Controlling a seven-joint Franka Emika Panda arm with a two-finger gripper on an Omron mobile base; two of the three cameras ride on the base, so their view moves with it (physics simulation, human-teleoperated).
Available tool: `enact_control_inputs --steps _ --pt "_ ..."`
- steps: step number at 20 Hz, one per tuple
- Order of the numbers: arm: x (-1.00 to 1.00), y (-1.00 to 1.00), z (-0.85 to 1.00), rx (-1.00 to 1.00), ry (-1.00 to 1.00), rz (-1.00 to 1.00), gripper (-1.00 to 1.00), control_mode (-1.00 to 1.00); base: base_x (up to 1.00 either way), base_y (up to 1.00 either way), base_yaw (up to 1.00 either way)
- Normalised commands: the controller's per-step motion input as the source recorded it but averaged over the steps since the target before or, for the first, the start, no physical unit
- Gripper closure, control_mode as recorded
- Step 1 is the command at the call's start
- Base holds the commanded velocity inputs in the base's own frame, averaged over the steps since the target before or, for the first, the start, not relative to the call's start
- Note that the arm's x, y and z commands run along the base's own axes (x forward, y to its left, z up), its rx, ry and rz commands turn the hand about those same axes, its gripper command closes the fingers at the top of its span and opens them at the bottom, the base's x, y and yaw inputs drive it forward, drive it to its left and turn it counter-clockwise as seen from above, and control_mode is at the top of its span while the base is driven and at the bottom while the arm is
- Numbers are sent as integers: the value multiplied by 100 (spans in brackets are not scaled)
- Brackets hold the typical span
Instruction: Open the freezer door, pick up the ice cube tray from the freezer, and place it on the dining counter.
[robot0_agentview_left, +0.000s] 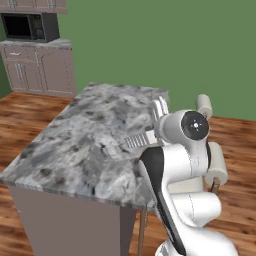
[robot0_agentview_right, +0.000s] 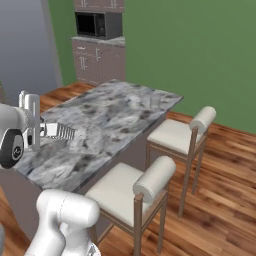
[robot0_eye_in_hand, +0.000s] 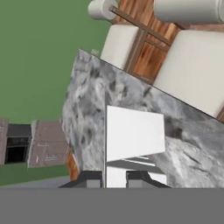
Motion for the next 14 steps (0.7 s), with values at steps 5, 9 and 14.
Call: enact_control_inputs --steps 5,9,14 --pt "60 14 -39 0 -9 -11 100 -100 0 0 0" --pt "49 20 -25 0 -18 -13 100 -100 0 0 0" --pt "40 23 -23 0 -22 -13 100 -100 0 0 0"
